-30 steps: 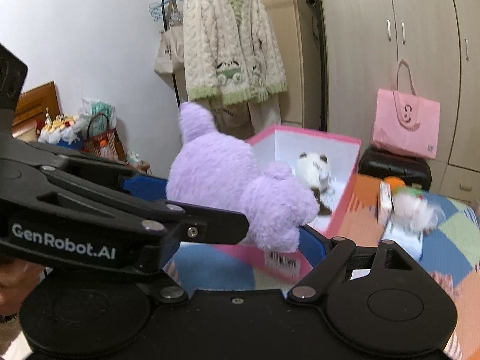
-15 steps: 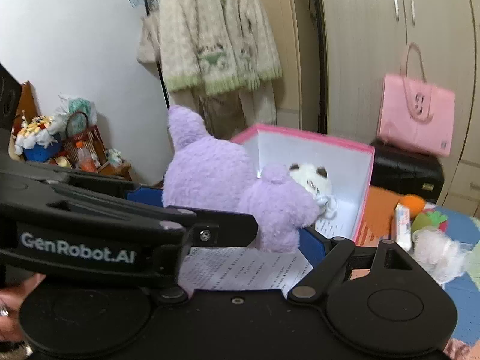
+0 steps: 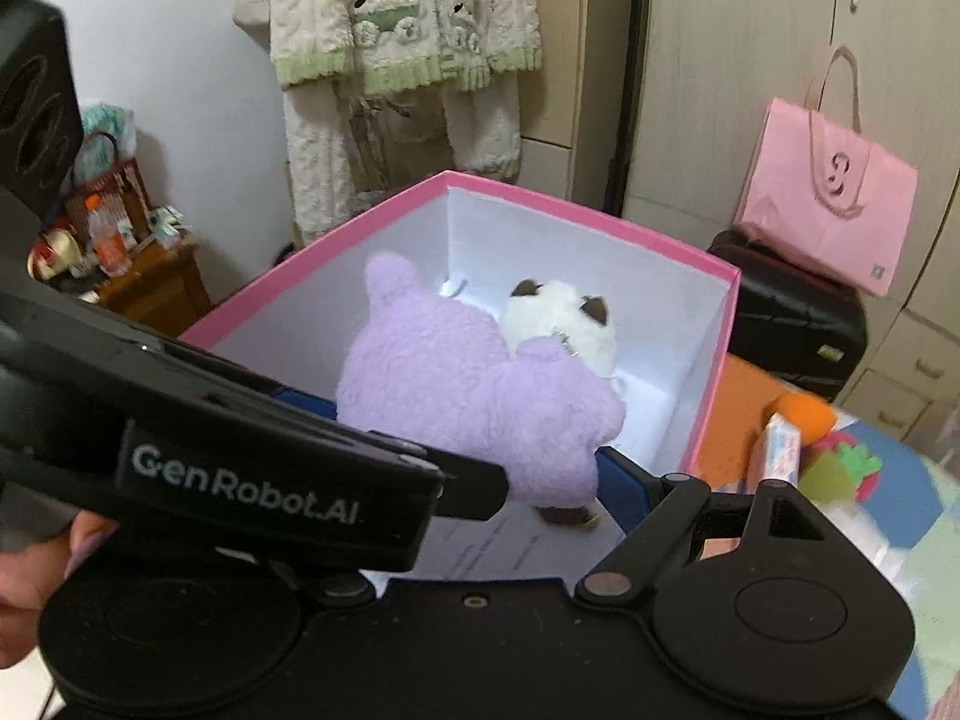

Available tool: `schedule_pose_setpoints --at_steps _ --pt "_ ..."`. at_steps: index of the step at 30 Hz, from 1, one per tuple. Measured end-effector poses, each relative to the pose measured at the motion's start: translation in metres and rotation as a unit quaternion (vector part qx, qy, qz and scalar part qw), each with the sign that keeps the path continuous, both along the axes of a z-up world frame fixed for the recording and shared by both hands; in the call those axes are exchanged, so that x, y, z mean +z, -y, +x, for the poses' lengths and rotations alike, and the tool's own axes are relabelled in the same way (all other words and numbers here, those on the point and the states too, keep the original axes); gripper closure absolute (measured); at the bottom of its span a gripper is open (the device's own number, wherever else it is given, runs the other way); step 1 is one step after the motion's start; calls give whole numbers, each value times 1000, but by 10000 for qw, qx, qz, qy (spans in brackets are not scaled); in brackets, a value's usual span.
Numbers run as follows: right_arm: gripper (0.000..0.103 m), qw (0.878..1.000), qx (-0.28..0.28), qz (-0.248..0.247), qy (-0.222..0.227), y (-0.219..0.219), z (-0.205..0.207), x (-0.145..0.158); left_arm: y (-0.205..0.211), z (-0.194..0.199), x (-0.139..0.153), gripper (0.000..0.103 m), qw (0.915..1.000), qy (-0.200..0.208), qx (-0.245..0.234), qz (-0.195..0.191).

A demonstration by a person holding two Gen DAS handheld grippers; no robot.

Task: Organize soft objects
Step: 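Lower the bear into the box beside the cat and open left gripper, then move the left gripper back toward the white mesh bath puff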

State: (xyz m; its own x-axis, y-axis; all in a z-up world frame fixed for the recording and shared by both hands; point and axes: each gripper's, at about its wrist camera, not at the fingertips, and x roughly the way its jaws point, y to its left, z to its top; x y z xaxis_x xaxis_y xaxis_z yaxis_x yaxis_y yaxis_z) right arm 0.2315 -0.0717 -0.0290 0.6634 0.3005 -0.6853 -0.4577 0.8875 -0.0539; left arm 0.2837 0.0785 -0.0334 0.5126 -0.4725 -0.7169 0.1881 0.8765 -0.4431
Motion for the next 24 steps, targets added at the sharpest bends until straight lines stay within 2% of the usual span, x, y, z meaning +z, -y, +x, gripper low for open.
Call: schedule_pose_setpoints --at_steps 4,12,19,24 --pt "16 9999 63 -92 115 2 -7 2 -4 -5 5 37 9997 145 18 202" --pt "16 9978 312 511 274 32 -40 21 -6 -50 43 32 9938 887 -314 600" --pt "16 9964 341 721 276 53 -68 45 -1 -102 87 31 9783 1631 -575 1142" --pt "16 9960 384 715 379 59 -93 58 3 -140 113 26 9663 2010 -675 1462"
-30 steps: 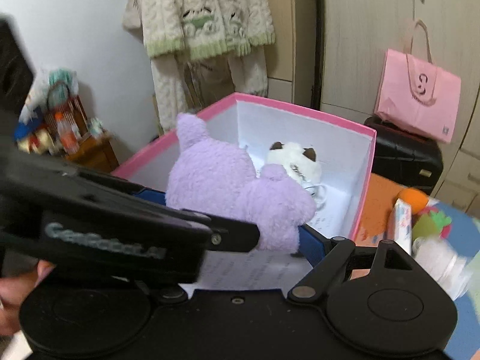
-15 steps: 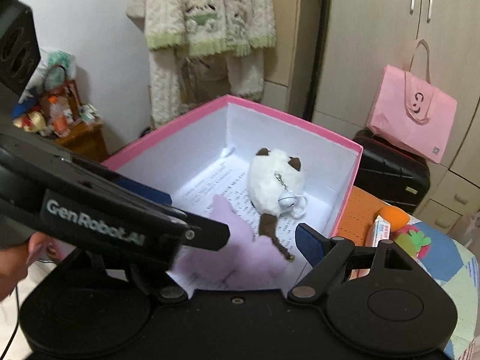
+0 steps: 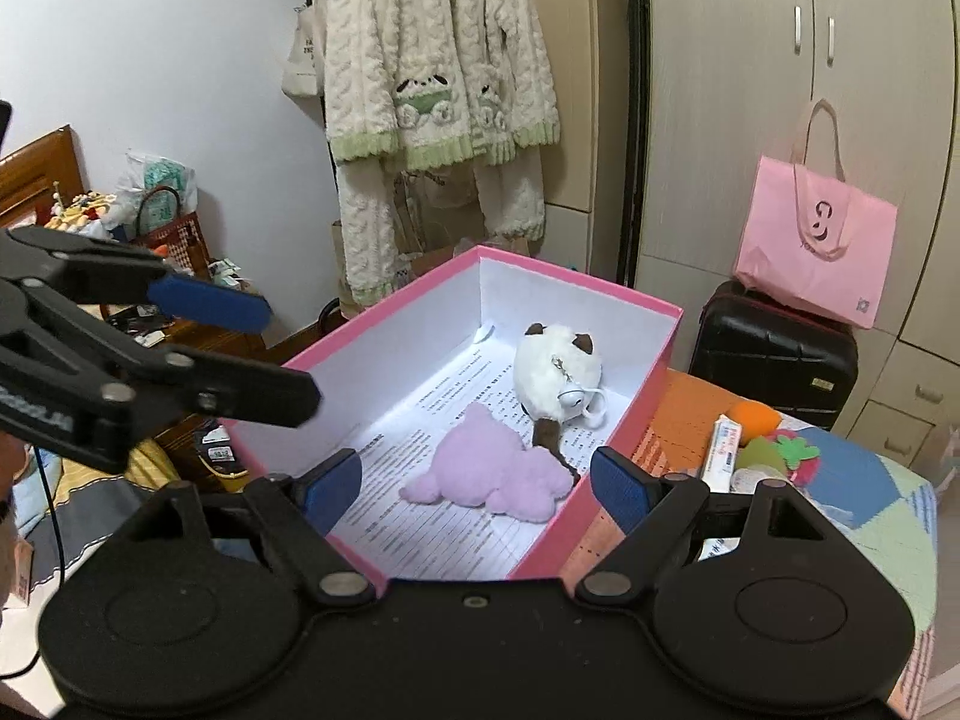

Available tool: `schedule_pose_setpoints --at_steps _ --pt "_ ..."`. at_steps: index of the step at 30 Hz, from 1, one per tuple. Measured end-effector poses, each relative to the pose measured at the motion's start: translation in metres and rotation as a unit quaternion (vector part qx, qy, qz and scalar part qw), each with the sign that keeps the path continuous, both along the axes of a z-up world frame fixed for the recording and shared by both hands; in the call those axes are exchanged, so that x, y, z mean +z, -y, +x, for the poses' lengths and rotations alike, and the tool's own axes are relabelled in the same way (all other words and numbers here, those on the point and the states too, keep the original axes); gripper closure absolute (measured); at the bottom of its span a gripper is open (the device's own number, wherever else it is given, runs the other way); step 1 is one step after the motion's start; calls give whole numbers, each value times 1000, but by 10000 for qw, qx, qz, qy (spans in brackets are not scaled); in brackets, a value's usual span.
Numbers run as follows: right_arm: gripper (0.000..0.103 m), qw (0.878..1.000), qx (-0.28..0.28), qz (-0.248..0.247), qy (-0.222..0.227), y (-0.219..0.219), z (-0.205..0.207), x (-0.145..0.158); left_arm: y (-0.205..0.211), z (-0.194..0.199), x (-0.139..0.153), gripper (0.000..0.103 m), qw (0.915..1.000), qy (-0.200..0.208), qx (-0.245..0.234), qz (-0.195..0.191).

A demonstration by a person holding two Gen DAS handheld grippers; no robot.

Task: Organize soft objects
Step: 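Move the left gripper back toward the white mesh bath puff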

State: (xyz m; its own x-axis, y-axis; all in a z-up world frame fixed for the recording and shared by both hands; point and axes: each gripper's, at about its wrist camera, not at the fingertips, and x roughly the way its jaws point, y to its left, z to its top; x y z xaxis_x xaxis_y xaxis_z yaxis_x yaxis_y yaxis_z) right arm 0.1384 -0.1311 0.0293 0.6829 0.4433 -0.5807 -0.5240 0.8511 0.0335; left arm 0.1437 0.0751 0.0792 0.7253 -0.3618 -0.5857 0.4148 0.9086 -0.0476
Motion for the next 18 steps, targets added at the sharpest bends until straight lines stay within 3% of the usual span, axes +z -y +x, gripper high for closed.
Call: schedule_pose_setpoints --at_steps 4,12,18 --pt "16 9999 44 -145 -15 -1 -18 12 5 -31 16 23 9989 218 -282 294" --pt "16 9988 234 -364 231 0 -70 26 10 -82 28 15 9954 618 -410 601" --pt "16 9969 265 -633 378 7 -111 26 15 -111 21 13 9942 524 -618 708"
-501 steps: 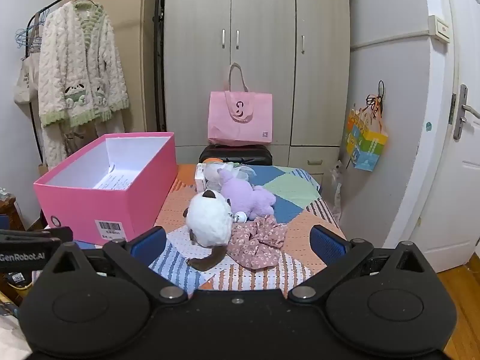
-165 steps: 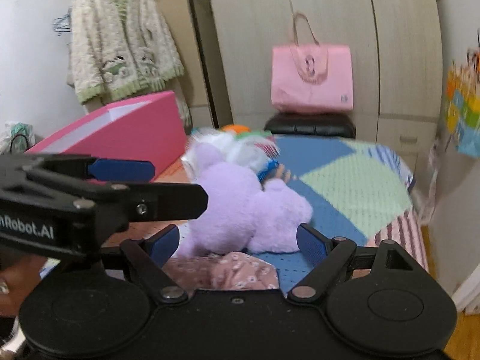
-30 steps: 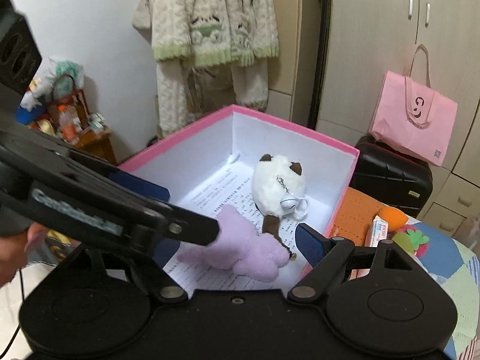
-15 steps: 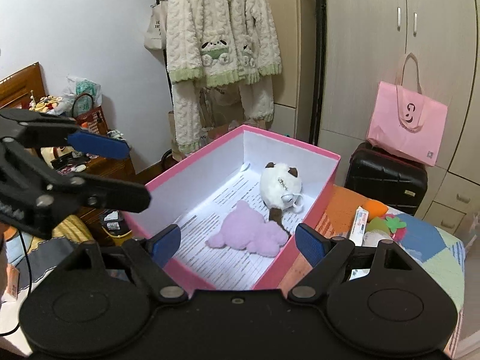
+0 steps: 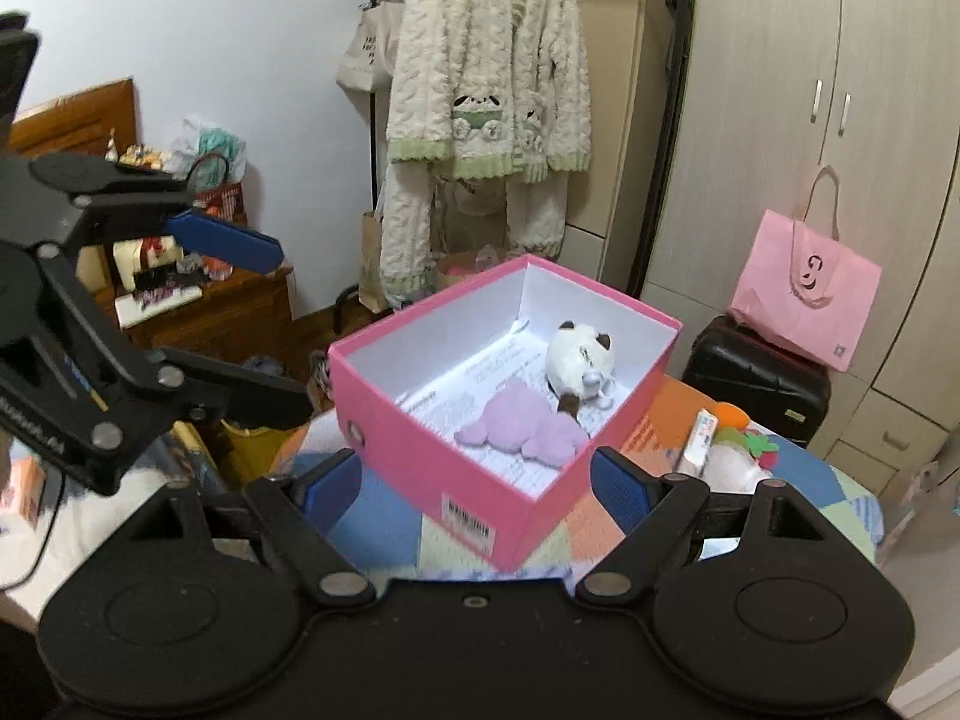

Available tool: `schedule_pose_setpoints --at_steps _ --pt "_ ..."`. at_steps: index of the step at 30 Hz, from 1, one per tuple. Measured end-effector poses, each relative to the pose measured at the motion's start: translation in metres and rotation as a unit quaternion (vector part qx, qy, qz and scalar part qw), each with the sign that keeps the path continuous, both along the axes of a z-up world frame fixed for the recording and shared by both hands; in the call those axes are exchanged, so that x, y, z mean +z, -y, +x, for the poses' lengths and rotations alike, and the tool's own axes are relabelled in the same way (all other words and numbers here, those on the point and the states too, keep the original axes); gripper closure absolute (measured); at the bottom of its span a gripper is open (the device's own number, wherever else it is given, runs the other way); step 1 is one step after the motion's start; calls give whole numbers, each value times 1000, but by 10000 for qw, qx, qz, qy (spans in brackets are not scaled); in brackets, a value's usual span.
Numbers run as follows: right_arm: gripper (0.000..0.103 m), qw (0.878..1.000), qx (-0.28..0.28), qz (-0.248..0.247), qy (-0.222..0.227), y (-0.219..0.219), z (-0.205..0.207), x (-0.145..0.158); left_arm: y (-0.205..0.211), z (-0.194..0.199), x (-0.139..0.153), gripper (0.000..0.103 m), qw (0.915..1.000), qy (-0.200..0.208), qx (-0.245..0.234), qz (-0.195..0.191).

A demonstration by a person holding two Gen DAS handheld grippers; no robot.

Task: Organize soft objects
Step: 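Move the left gripper back toward the white mesh bath puff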

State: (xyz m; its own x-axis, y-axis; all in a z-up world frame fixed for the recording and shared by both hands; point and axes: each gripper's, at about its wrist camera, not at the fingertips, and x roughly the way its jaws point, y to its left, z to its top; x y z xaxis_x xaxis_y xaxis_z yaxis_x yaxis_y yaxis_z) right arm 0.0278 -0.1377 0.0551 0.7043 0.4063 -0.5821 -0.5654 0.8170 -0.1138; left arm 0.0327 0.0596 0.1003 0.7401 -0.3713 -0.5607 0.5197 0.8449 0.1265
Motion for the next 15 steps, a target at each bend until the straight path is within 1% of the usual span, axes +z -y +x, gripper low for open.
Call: schedule_pose_setpoints --at_steps 2,6,11,13,15 --pt "16 9999 -32 -104 65 5 -13 -3 3 -6 -4 12 10000 -52 -58 53" --pt "16 9992 -266 -17 312 24 -37 -11 12 -13 -13 12 9997 -185 -114 127" --pt "16 9977 -570 290 235 57 -50 -27 31 -11 -34 12 9979 -525 -178 346" --pt "16 9965 -692 433 158 70 -50 -35 39 -7 -42 12 9968 -681 -252 322" --pt "16 9948 -802 622 117 84 -49 -45 48 -5 -50 12 9958 -801 -389 216"
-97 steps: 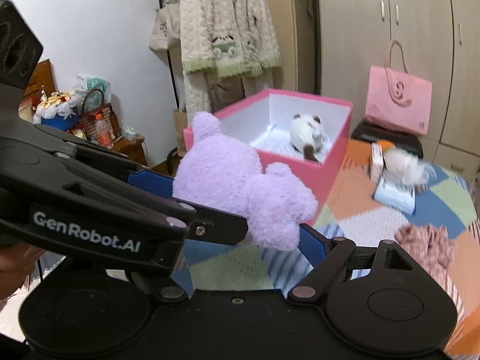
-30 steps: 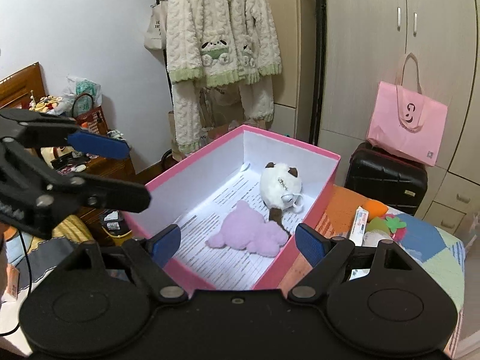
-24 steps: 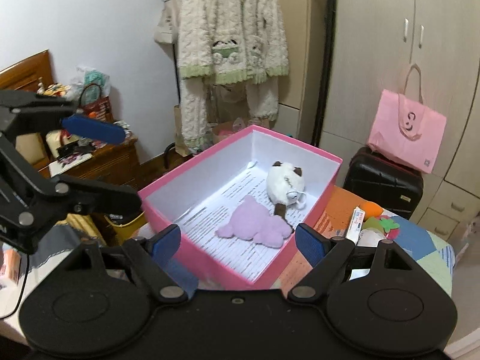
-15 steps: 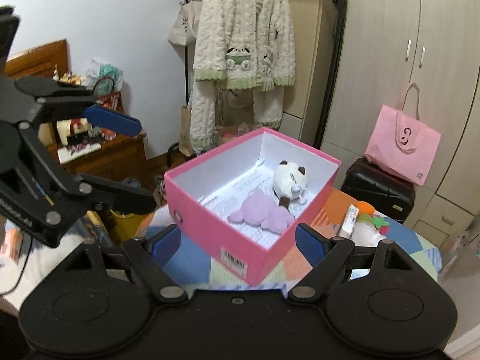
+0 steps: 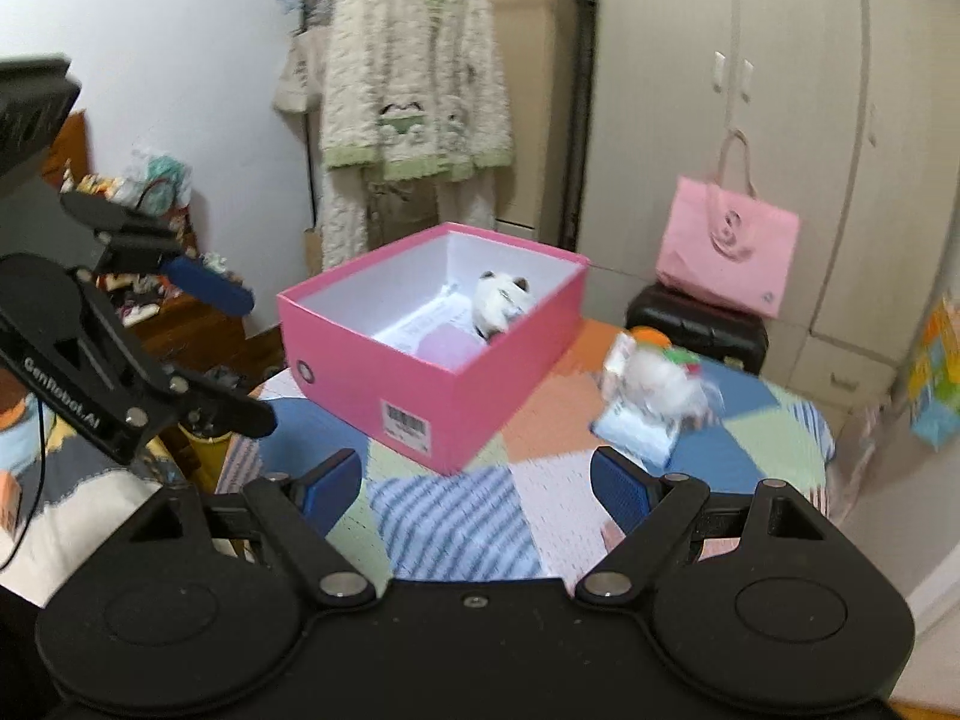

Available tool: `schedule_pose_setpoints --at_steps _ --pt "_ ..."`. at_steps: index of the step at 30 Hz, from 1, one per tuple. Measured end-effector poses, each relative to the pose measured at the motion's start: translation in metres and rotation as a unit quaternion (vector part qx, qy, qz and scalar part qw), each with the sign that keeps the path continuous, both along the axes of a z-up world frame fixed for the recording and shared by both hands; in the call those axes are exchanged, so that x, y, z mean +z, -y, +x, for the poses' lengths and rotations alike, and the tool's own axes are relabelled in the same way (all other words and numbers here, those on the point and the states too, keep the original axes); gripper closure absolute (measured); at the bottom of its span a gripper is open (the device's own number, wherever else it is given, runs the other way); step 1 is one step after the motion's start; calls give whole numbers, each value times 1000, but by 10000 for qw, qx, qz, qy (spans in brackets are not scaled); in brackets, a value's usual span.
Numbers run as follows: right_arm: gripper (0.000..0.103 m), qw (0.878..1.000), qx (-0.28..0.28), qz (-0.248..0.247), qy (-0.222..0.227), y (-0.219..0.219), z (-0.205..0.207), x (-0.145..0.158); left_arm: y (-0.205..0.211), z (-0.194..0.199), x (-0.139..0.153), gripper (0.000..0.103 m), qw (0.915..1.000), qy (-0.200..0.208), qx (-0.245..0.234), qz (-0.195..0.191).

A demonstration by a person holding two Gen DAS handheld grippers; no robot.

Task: Organize soft objects
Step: 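Move the left gripper back toward the white mesh bath puff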

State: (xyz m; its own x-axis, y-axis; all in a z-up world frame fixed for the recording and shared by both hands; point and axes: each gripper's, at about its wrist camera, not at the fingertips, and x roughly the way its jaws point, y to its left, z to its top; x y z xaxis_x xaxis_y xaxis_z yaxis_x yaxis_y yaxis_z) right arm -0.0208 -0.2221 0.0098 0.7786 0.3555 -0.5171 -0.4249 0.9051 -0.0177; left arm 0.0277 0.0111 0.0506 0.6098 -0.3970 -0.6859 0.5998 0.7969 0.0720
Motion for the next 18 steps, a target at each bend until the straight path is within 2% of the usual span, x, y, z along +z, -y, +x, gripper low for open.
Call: schedule_pose_setpoints --at_steps 5,11,18 --pt "15 9988 -306 383 67 35 9 -30 22 8 -17 12 9993 -49 -258 -273" --pt "15 9966 -597 430 378 62 25 -67 51 24 -31 12 9978 353 -293 -471" --pt "15 9958 -782 382 274 77 59 -102 83 58 -51 12 9959 724 -85 -527"
